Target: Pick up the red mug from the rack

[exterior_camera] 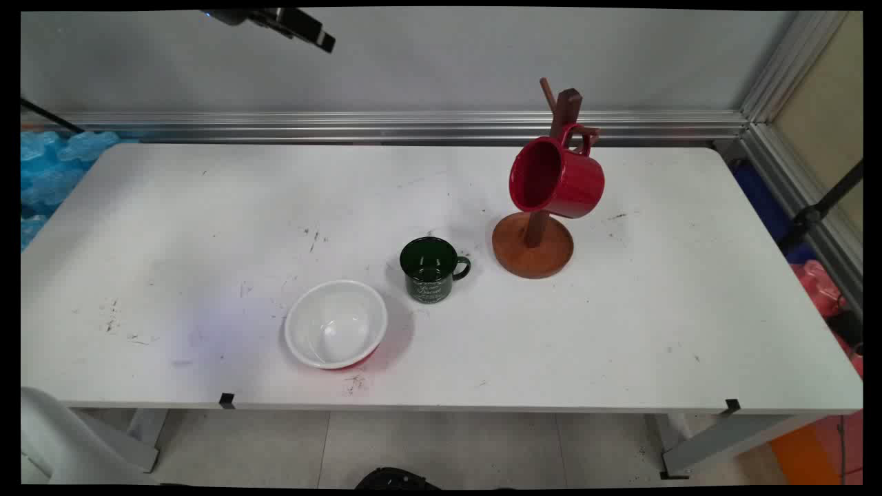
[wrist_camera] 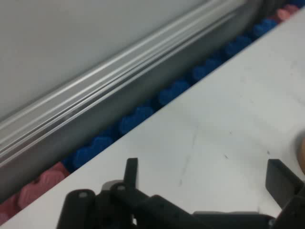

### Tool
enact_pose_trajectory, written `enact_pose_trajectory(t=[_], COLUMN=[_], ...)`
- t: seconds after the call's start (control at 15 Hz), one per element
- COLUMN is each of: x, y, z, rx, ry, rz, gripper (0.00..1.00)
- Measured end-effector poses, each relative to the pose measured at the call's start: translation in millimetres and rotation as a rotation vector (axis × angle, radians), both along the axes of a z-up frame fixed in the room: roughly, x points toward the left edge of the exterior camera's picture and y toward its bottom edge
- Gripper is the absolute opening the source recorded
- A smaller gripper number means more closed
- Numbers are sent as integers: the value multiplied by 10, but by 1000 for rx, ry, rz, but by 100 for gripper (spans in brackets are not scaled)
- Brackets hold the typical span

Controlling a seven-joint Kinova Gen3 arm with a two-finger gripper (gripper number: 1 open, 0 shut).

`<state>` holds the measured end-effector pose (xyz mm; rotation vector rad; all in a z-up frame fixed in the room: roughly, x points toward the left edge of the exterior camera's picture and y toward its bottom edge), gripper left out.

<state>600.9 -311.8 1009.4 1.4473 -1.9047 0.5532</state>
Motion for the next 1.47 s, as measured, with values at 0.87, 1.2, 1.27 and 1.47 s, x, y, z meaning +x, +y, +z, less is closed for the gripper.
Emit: enact_pose_trajectory(t=[0.87,1.2,1.27,1.47], x=[-665,-1014,-1076,-1252], y=[292,425,440,473], z=[98,121,122,121], rx=[13,6,5,2], ry=[-10,-17,-17,-10], rz=[-342,-504,-527,-579], gripper=[100,100,100,100])
